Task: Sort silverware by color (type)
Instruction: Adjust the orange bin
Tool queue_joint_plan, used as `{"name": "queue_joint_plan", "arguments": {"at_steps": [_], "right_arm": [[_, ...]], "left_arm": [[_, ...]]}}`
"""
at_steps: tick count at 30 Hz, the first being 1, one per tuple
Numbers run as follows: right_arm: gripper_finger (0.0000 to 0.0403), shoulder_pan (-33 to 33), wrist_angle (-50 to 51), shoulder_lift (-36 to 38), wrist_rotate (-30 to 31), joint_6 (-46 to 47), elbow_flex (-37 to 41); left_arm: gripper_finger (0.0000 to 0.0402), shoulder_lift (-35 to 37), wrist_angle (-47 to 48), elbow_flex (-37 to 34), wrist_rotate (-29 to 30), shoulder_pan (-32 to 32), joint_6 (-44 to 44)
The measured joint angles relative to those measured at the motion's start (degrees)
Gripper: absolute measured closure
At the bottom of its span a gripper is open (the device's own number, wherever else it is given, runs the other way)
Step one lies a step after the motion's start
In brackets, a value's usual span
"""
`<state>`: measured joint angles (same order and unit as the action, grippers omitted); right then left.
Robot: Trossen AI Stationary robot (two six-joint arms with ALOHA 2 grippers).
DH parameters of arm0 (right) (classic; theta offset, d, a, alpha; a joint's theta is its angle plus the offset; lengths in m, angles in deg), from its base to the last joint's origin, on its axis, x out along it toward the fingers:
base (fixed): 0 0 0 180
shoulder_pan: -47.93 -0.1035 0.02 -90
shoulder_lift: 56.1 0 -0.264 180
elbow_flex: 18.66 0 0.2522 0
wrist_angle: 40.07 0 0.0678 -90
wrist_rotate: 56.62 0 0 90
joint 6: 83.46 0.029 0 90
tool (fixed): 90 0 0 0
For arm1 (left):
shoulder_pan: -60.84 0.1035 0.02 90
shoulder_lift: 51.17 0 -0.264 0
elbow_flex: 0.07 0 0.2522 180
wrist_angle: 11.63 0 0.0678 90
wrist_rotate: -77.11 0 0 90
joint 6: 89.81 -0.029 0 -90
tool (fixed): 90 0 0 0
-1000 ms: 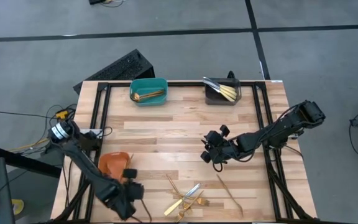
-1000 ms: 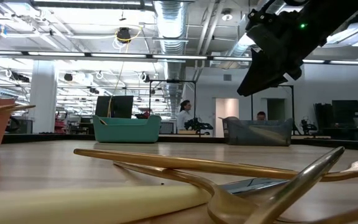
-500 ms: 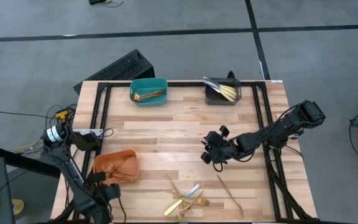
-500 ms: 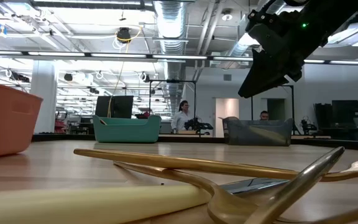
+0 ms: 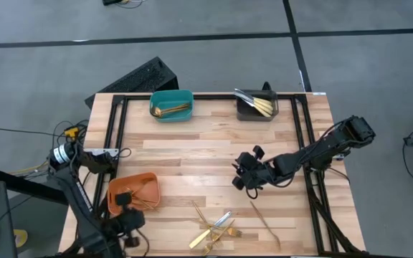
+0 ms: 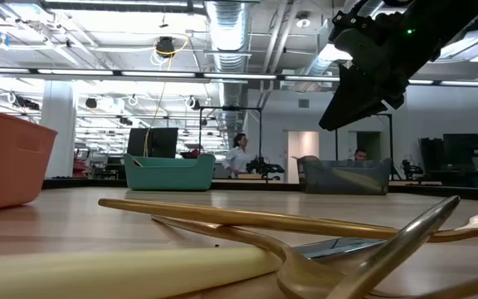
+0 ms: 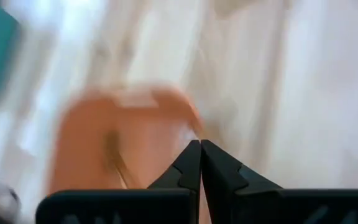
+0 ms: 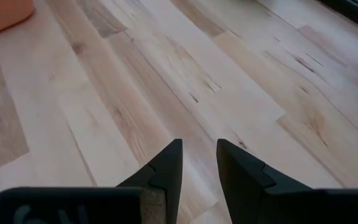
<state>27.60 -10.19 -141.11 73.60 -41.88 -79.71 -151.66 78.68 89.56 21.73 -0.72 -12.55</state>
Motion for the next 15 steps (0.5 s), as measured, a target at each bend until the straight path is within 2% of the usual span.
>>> {"name": "queue_joint_plan", "arguments": {"at_steps": [2, 4, 10, 15], "right_arm": [[0.0278, -0.3, 0.0, 0.0, 0.0, 0.3, 0.0], [0.0278, -0.7, 0.0, 0.0, 0.0, 0.4, 0.0], [0.0278, -2.4, 0.1, 0.0, 0.0, 0.4, 0.0], [0.0278, -3.2, 0.6, 0.0, 0.0, 0.1, 0.0]], "left_arm": [[0.0400, 0.0, -0.7, -1.0, 3.9, 2.9, -3.0], [0.0401, 0.0, -2.4, -2.7, 4.5, 6.7, -8.0], [0.0401, 0.0, -9.7, -8.6, 0.4, 20.0, -24.1], [0.0401, 0.0, -7.0, -9.6, 5.5, 29.2, -27.2]]}}
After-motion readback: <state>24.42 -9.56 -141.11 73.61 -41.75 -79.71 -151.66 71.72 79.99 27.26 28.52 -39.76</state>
